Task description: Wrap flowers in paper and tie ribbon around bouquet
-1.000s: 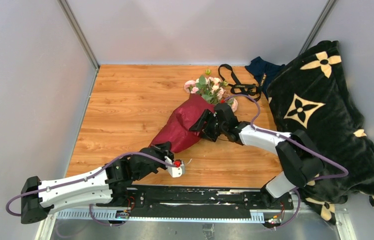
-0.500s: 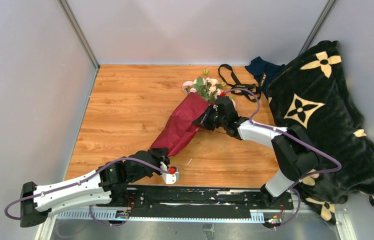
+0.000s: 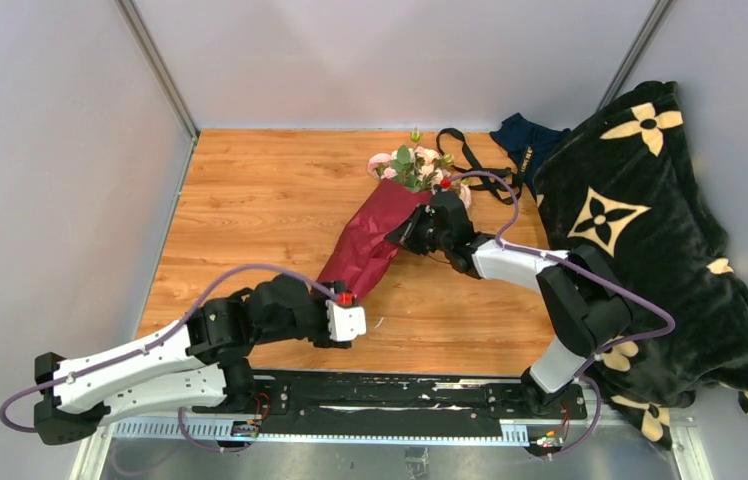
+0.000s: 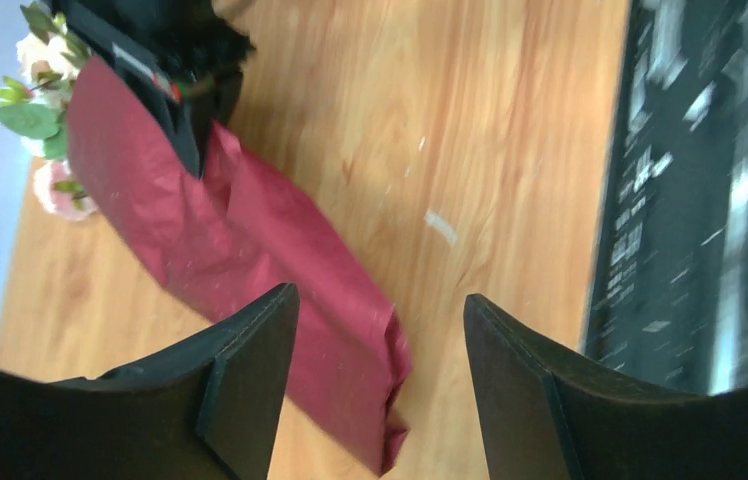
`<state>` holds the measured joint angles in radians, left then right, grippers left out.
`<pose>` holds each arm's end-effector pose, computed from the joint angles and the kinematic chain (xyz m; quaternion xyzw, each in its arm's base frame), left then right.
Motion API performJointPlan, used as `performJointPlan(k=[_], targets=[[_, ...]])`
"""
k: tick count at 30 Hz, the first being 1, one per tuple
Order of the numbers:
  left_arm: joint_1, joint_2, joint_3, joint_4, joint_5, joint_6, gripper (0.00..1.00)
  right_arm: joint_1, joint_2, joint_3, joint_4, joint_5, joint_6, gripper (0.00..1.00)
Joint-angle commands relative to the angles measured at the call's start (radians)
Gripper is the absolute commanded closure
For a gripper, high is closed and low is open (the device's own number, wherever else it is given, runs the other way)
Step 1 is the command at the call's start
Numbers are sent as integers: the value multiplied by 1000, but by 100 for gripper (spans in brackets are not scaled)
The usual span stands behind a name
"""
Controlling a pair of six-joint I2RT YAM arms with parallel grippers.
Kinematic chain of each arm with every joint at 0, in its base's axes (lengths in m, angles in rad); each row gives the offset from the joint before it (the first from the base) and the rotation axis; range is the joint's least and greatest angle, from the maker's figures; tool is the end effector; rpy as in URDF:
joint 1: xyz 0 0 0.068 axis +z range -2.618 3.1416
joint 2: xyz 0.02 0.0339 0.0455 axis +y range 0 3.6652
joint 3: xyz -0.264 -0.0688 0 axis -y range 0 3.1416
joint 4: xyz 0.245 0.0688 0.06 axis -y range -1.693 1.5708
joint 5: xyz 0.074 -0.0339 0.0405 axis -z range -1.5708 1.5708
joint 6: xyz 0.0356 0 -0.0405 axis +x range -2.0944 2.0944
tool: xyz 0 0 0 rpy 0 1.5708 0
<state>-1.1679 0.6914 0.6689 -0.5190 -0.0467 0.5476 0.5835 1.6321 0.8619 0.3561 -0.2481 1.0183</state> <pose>0.0630 -0.1436 0.2798 0.6507 0.5779 -0.1308 0.4748 0.2899 0.2019 0.2058 0.1132 0.8260 0.4616 0.3032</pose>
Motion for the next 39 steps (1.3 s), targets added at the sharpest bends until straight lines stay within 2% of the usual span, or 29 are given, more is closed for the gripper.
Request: performJointPlan(k=[1,3,5,6,7,8,11,14,17,20,29,30,33,34,36,37,39], targets=[[-3,117,187,-11,127,-389,33,34,2,35,29,48,-66,100],[16,217,253,-11,42,-440,31,42,-4,34,25,62,-81,100],[85,329,295,-6,-74,-471,26,44,-9,31,33,59,-89,100],[139,382,307,6,-107,-480,18,44,-11,32,38,53,-94,100],[191,441,315,22,-120,-484,5,45,-12,32,43,46,-97,100],[237,474,322,44,-120,-481,1,45,-14,32,47,39,-99,100],[267,522,300,123,-70,-415,0,45,-15,30,69,15,-102,100],[268,573,249,176,-35,-428,0,45,-8,29,93,-9,-100,100],[264,587,169,220,-18,-413,6,45,-9,29,96,-22,-100,100],[247,582,102,218,-51,-406,19,43,-10,36,95,-26,-105,100],[198,557,37,249,-84,-355,95,35,23,67,86,-50,-108,100],[186,553,37,248,-74,-350,100,31,25,69,83,-54,-112,100],[152,546,46,236,-41,-349,100,16,35,84,61,-77,-124,100],[140,539,51,229,-16,-349,96,8,37,86,56,-98,-132,100],[122,521,85,188,71,-307,48,-9,34,94,26,-141,-179,100],[120,508,166,116,123,-257,31,-17,29,99,-11,-168,-224,100],[128,493,350,-85,137,-97,11,-24,17,120,-113,-228,-353,100]])
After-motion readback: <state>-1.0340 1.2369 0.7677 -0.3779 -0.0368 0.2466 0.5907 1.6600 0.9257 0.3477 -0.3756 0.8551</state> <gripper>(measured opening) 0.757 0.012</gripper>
